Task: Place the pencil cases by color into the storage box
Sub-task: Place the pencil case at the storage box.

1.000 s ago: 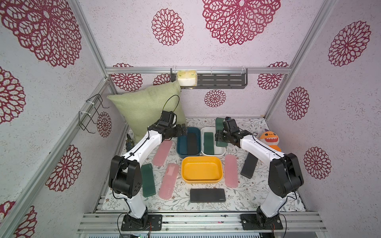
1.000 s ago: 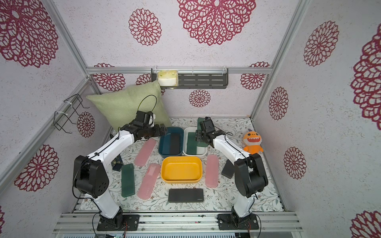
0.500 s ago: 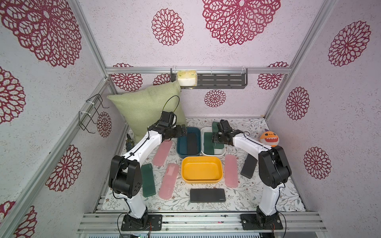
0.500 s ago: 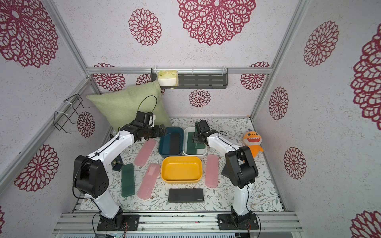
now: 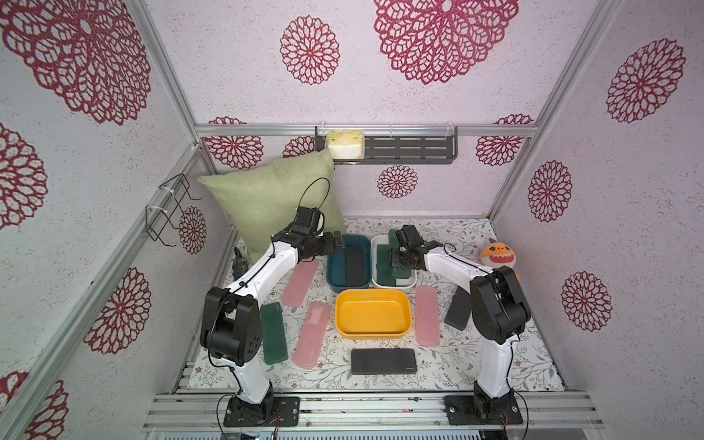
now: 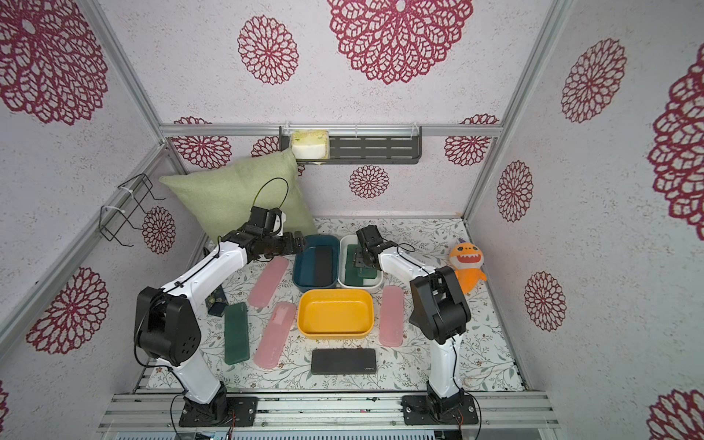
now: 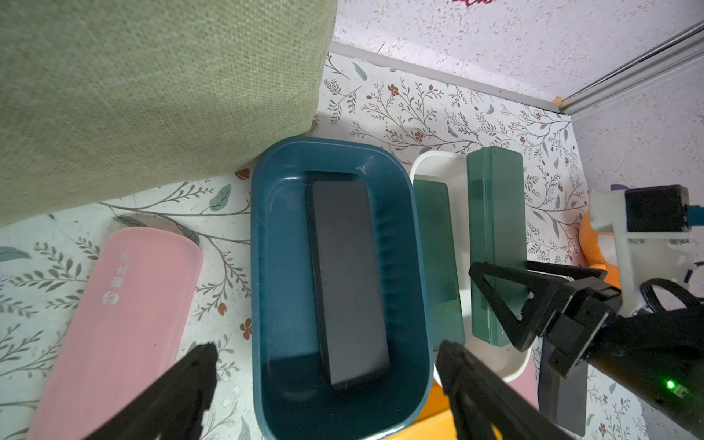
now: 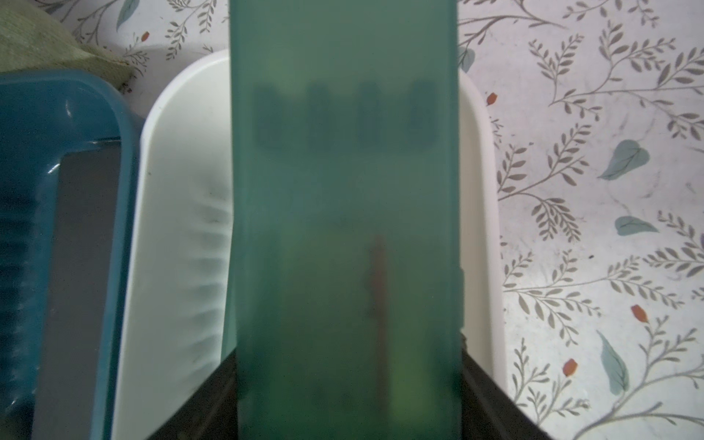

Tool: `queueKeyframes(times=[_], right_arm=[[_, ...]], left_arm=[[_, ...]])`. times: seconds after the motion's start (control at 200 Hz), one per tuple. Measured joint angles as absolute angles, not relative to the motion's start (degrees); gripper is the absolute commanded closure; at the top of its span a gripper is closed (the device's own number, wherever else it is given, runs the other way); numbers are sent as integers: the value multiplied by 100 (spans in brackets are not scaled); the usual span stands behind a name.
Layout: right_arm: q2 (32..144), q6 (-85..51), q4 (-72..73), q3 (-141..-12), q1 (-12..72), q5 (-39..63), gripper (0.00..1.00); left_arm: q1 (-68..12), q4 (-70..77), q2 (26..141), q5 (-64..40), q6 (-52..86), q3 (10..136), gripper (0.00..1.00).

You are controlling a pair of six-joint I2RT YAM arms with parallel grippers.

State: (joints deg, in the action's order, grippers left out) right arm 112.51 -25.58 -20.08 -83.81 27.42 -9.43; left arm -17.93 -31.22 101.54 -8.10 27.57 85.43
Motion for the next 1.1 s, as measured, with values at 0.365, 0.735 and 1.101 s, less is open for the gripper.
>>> queueKeyframes(times=[0.365,0.735,1.101], right_arm=[[11585,-2556,-2025,-8611,2766,-1090,58],[11878,-2554,-2086,-8925,2847,-1334,53],[11959,-2552,-2139,-9021,2888,-1533,50]], left_arm=[[-1721,-3118,10147,-812,2738,8475,3],[-1658,-3129,10147,-816,2714,8423,3],[-1627,-3129,10147,-827,2698,8420,3]])
